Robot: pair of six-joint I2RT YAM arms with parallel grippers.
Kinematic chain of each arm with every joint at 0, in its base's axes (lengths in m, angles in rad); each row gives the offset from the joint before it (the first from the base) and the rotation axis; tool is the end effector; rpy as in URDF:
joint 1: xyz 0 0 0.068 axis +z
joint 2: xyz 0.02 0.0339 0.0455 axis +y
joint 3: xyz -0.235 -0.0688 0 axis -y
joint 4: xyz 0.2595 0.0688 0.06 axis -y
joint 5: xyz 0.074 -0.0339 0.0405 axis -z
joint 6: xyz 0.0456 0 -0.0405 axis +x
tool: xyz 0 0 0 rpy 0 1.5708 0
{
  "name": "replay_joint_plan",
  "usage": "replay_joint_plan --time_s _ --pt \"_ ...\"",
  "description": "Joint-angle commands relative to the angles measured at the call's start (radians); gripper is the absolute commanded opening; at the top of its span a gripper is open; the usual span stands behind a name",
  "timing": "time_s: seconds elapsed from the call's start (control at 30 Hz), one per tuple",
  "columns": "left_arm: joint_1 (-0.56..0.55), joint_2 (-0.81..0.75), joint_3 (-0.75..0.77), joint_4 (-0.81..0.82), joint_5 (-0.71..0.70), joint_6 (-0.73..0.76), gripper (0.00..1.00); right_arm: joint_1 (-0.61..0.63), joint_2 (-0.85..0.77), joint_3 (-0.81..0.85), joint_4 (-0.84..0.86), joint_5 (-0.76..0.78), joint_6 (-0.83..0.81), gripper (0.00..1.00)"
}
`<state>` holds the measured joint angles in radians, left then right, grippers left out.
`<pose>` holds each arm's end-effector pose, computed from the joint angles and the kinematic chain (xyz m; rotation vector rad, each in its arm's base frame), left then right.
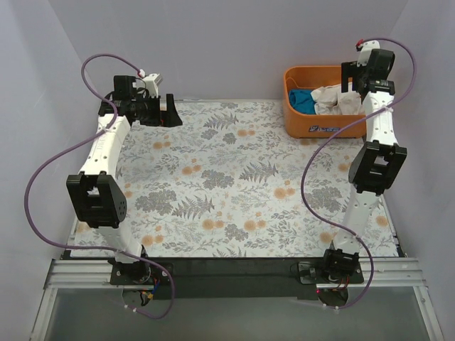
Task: Fold and stack the t-shirts
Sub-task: Grab the tshirt from the pile
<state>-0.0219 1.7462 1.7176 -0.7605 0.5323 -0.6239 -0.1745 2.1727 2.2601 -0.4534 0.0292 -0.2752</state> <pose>0.4013 -0.0319 0.3170 -0.4545 2.3742 -0.9351 0.5099 -0.0912 0.3468 -0.0786 1.9490 -0.3268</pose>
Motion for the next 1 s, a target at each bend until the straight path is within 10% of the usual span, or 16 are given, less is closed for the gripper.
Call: replay_joint_plan --time_s 0.0,0.53,0.7,0.8,0.97 --pt "-0.001 0.025 0.04 -0.043 -0.017 0.023 0.96 -0.005 0.077 0.012 0.199 0.072 0.004 0.98" --pt "-0.001 0.302 0.318 -0.214 -0.009 -0.02 0.96 -0.008 0.299 -0.019 0.289 0.161 -0.021 0.96" --pt "-0.003 0.335 0.352 -0.21 -0.003 -0.028 0.96 -0.01 0.314 -0.03 0.28 0.161 -0.019 0.63" --pt "-0.001 0.36 0.396 -0.227 -0.011 -0.027 0.96 -0.008 0.317 -0.007 0.265 0.169 -0.025 0.15" --pt "-0.001 0.348 0.404 -0.212 -0.017 -0.014 0.96 -0.008 0.242 0.026 0.266 0.121 -0.033 0.01"
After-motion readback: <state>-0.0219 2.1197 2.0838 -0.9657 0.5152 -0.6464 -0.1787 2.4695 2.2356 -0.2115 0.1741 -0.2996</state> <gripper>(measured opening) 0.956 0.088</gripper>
